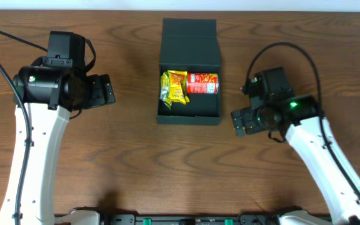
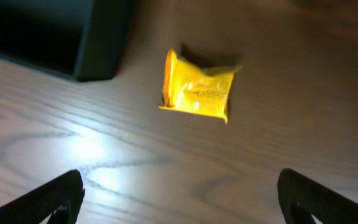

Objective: Pack container
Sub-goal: 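Move the right gripper to the yellow Lemond packet and grasp it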

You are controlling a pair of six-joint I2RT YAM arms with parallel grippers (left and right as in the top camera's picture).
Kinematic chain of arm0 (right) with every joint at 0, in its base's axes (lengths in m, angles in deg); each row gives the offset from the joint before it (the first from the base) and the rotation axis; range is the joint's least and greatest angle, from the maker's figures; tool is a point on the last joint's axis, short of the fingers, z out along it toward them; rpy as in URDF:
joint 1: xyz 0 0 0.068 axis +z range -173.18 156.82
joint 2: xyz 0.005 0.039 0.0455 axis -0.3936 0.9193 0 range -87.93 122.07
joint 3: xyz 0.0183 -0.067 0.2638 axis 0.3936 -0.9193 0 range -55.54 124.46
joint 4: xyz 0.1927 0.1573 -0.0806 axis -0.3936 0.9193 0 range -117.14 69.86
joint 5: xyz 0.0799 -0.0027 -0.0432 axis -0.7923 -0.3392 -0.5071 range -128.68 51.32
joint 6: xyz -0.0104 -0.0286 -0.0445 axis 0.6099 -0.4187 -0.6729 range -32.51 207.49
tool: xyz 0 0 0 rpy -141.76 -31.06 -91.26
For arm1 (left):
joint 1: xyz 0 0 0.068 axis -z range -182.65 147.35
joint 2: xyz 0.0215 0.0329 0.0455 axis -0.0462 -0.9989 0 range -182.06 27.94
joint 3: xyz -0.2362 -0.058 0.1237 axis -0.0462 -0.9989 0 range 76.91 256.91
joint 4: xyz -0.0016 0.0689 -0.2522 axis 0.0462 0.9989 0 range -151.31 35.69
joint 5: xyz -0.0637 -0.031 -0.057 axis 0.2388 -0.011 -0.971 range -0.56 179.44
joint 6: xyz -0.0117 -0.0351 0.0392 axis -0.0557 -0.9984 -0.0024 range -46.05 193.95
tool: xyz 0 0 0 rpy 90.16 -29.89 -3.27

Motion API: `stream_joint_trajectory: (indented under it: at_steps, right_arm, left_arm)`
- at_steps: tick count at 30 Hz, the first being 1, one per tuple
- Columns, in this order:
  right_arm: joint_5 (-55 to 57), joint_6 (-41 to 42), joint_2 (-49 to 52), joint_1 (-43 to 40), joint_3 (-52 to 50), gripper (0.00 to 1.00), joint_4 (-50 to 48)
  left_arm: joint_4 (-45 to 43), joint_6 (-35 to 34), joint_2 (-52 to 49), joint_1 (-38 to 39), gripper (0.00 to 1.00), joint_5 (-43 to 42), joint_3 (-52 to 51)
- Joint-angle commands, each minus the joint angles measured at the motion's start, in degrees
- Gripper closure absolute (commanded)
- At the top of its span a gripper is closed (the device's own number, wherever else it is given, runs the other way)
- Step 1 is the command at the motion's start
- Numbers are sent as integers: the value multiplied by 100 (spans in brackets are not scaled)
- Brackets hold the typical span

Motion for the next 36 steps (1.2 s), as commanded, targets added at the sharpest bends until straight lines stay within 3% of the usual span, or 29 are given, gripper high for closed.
stream_joint_trajectory:
  at_steps: [1, 19, 30, 36]
  right_arm:
    - [160, 157, 24, -59, -120, 1, -208]
    - [146, 323, 1856, -295, -225, 5, -1027]
    - [203, 501, 1919, -295, -566, 9, -1794]
    - [216, 658, 1919, -293, -715, 19, -1980]
  left_arm:
    - [-4, -63, -13, -35, 5, 83, -7]
    - [-26, 2, -13, -35, 5, 107, -7]
    - [-24, 0, -13, -35, 5, 107, -7]
    - [-24, 0, -13, -35, 5, 107, -7]
